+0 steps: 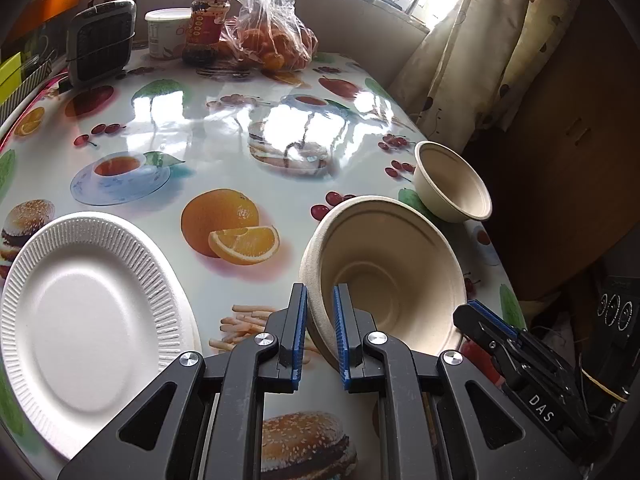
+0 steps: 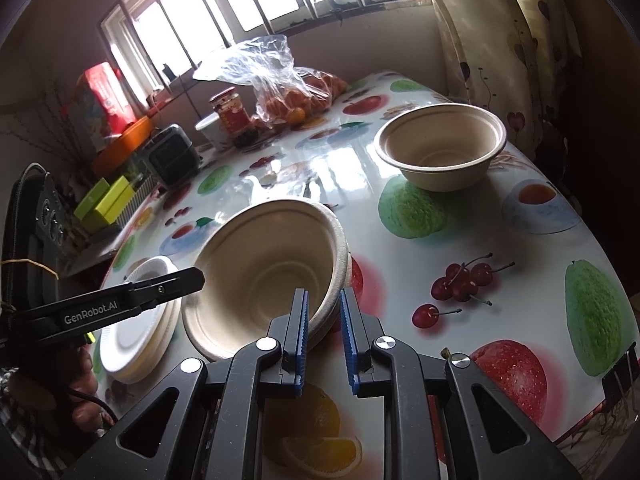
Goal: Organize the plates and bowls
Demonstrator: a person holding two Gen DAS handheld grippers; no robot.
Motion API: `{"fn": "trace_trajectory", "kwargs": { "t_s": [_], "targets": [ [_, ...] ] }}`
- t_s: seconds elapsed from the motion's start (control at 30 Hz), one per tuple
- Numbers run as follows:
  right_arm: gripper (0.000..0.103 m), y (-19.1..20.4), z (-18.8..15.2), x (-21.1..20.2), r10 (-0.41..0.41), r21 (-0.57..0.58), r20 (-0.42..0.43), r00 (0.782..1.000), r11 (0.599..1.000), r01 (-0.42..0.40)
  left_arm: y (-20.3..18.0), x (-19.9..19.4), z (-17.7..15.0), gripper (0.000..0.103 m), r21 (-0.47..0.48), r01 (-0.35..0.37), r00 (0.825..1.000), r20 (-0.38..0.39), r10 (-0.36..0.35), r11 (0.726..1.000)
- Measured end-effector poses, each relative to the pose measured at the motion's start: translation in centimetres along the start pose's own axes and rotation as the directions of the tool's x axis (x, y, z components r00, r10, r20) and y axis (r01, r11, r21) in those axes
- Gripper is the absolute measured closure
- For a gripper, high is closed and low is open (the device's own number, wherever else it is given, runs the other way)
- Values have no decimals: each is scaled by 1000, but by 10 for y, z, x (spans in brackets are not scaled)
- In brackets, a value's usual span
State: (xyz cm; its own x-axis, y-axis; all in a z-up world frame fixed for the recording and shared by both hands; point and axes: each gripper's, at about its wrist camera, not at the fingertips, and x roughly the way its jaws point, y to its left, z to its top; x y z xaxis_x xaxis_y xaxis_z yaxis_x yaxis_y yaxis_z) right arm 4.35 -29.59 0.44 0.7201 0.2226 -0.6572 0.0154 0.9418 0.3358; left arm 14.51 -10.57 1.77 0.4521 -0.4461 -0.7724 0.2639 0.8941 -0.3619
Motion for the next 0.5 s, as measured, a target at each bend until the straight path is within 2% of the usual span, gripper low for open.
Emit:
{"fn": "trace_trajectory", "kwargs": {
  "t_s": [0.5],
  "targets": [
    [86, -1, 1, 1, 1, 1, 0, 1000, 1000, -1, 0, 0, 1, 90, -3, 0, 1000, 0, 0, 1000]
  ]
}}
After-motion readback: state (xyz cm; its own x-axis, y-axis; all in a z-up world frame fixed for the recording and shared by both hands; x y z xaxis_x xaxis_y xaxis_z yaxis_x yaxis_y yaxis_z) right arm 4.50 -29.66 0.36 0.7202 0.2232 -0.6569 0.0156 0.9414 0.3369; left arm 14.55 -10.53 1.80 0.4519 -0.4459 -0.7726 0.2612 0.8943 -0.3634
